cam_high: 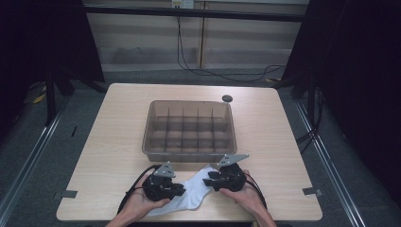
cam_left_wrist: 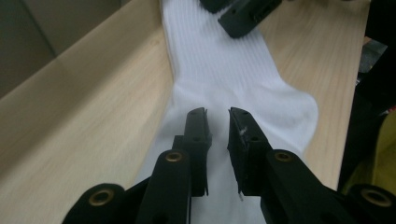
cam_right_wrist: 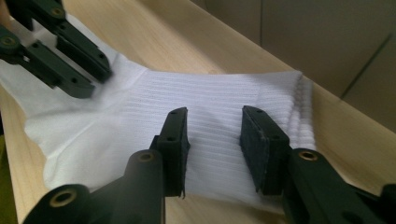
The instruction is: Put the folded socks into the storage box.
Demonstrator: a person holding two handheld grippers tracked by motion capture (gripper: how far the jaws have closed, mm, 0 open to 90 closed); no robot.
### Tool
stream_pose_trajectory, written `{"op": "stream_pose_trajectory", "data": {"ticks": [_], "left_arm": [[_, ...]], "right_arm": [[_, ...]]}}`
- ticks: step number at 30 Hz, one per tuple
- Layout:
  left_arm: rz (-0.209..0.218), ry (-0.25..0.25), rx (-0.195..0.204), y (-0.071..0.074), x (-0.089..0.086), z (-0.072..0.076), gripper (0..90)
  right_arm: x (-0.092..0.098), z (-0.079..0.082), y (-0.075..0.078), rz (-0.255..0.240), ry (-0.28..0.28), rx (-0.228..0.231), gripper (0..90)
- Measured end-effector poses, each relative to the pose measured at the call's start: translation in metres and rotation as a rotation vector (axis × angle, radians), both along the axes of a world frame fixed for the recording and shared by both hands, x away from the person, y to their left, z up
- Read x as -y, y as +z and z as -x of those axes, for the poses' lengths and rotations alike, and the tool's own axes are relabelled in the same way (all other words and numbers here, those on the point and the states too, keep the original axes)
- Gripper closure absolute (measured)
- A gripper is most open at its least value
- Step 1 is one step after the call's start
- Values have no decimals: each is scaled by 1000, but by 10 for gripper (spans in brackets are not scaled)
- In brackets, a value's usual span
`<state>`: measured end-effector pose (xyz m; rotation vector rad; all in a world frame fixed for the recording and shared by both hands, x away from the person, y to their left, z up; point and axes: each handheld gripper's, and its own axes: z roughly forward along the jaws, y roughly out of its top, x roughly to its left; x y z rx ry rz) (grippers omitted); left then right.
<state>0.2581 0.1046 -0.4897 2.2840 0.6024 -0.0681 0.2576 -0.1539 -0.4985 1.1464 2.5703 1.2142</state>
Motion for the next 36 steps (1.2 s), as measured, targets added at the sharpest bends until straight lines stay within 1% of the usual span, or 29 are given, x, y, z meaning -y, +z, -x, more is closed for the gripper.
{"op": "stream_pose_trajectory", "data": {"ticks": [1,3,4,5,6,7,8,9,10,11,12,13,14,15,17,18,19,21,23,24,25,26,29,31,33,35,36], "left_arm": [[-7,-5,4,0,2,-1,773],[-1,10,8,-2,5,-2,765],[-12,2,20,-3,6,-1,758],[-13,8,26,-2,6,-1,759],[-16,14,22,-3,4,-1,759],[-4,15,17,-4,4,-1,760],[-7,12,18,-4,4,-2,762],[-7,12,21,-4,3,-2,765],[-5,14,25,-5,3,0,765],[-2,13,34,-5,3,1,766],[-6,10,36,-5,3,2,767],[-3,11,31,-5,2,2,768],[-2,14,26,-5,2,1,771],[2,17,22,-5,2,1,776],[5,24,8,-5,2,-1,786],[6,23,9,-5,2,-1,792],[5,19,11,-5,2,-1,792],[7,19,12,-6,2,-1,792],[4,19,12,-5,2,-1,792],[4,19,13,-5,2,-1,792],[7,21,12,-6,2,-1,792],[8,21,14,-6,2,-1,792],[-3,18,24,-5,3,0,792],[-3,16,21,-5,3,0,792],[-7,16,16,-5,3,-1,792],[-13,18,16,-4,4,-1,789],[-11,18,17,-4,4,-1,787]], "right_arm": [[0,1,0,-6,-6,-2,603],[1,1,-1,-21,-17,-8,596],[2,1,-1,-24,-21,-9,590],[3,2,-2,-32,-30,-1,562],[3,3,-3,-34,-30,8,560],[3,5,-2,-21,-29,13,551],[3,5,-1,-23,-34,-4,493],[4,5,1,-39,-37,-30,479],[3,5,3,-31,-42,-31,467],[4,5,5,-32,-39,-29,450],[5,5,8,-32,-34,-32,452],[7,4,11,-25,-42,-27,447],[11,4,13,-30,-49,-15,431],[15,3,14,-28,-66,-13,417],[23,2,14,-11,-118,0,415],[26,1,13,-3,-137,-1,410],[27,0,11,9,-147,1,409],[29,-3,7,23,-166,-11,410],[29,-5,5,25,-170,-15,410],[28,-5,5,34,-176,-11,407],[28,-6,4,35,-170,-6,405],[28,-6,3,46,-169,-5,402],[28,-7,3,59,-175,5,390],[27,-7,2,77,-180,0,378],[26,-6,1,77,-179,9,374],[22,-5,1,78,-151,18,423],[21,-4,1,81,-146,24,437]]}}
